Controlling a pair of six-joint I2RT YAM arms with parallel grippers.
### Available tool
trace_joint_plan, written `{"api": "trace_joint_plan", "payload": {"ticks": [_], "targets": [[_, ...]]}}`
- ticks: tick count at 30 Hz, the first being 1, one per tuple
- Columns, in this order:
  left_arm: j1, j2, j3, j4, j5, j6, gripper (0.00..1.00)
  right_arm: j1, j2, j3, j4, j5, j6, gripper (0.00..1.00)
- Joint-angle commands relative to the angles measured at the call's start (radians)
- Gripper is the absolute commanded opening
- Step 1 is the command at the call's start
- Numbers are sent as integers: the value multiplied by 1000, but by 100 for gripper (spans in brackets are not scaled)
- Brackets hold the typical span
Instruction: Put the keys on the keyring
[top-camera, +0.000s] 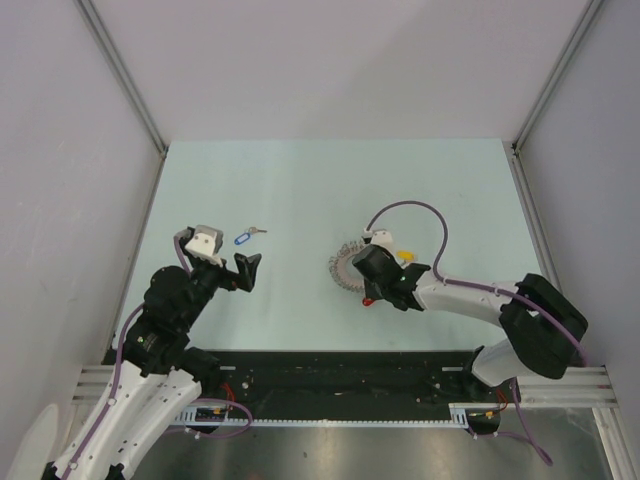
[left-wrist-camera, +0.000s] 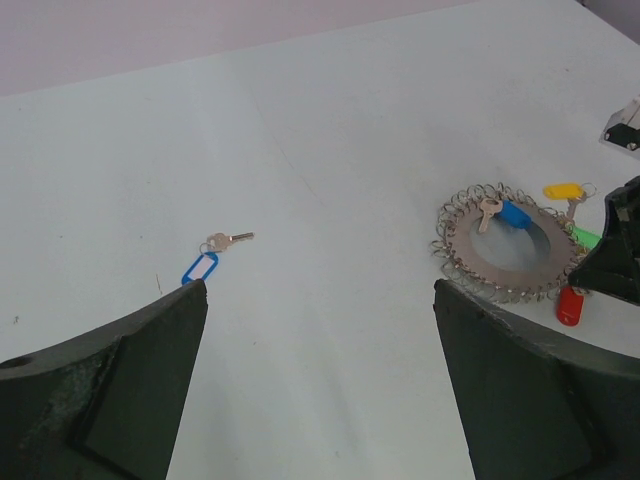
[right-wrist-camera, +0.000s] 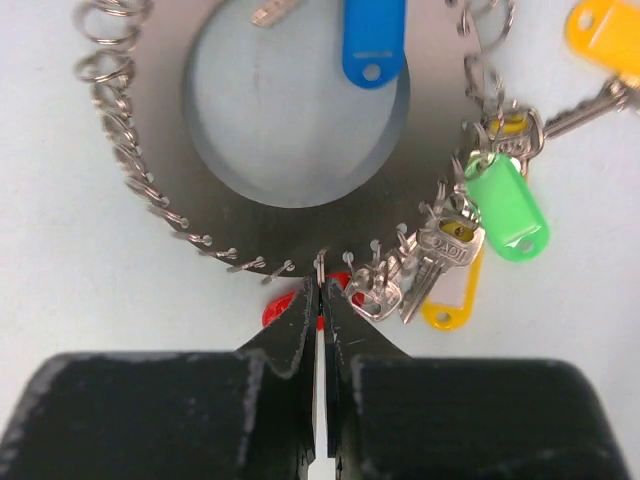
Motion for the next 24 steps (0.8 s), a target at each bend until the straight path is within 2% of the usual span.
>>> {"api": "trace_joint_plan", "payload": {"ticks": [1,6,11,13,18,20,24], "targets": [[10,-8,0,44,50,1,100,37,-105,15,30,60,-180,0],[10,-70,-36,161,125,-16,100,50,-264,17,135,-8,-368,0],[10,-194,-114,291,172,-56,100,51,-419,15,261,-221,-617,0],[10,-205,-142,334,253,-43,100,48,-479,17,336,-329,-678,0],[10,-59,-44,364,375,-22,100,5,-531,33,407,-521,-796,0],[8,23,11,363,450,-7,100,-19,-547,41,412,-581,-782,0],[8,135,84,397,569,1,100,-108,-576,43,462,-814,-695,0]]}}
